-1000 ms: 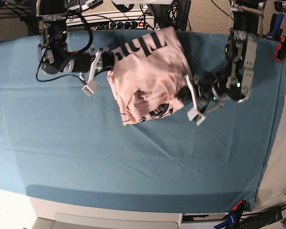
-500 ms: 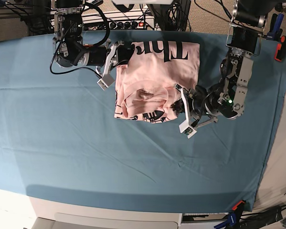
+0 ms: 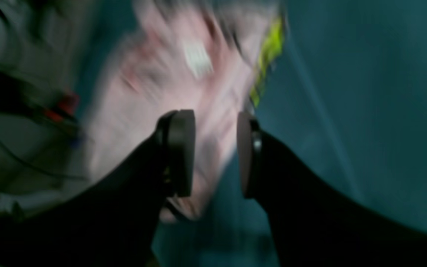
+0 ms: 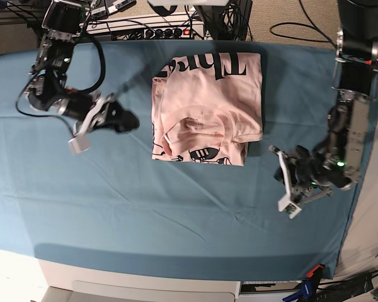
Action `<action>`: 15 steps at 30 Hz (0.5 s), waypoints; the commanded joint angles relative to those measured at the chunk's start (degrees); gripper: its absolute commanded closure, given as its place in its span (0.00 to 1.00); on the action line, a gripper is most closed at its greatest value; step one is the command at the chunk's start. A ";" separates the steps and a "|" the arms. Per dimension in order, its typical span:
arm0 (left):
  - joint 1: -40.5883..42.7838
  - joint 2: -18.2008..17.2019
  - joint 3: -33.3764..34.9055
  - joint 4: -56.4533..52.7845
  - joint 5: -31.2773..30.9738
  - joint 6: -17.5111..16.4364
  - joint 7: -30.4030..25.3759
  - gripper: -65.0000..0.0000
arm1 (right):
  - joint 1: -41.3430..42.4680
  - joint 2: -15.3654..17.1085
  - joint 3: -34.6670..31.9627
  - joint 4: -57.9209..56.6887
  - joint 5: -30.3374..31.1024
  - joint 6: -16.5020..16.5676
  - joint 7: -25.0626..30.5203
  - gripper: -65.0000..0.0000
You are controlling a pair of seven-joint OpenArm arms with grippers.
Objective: Fold the T-shirt properly
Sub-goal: 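Rotate and square the folded stack with both grippers, then release, then press the stack edges with both grippers to tidy the fold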
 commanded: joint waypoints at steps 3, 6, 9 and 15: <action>-0.44 -1.25 -1.77 1.05 -7.82 -4.02 1.55 1.00 | 0.87 -0.50 -0.07 0.83 9.81 0.10 0.97 1.00; 2.14 -1.14 -2.08 1.05 -10.95 -4.81 2.03 1.00 | 0.00 -4.59 -0.42 0.87 11.92 0.10 0.97 1.00; 5.09 -0.72 -2.10 1.16 -11.06 -4.72 2.10 1.00 | -1.66 -9.14 -0.42 0.92 11.92 0.10 0.97 1.00; 10.58 -0.76 -2.12 4.00 -11.98 -4.83 2.29 1.00 | -7.06 -12.22 -0.42 1.18 11.92 0.10 0.97 1.00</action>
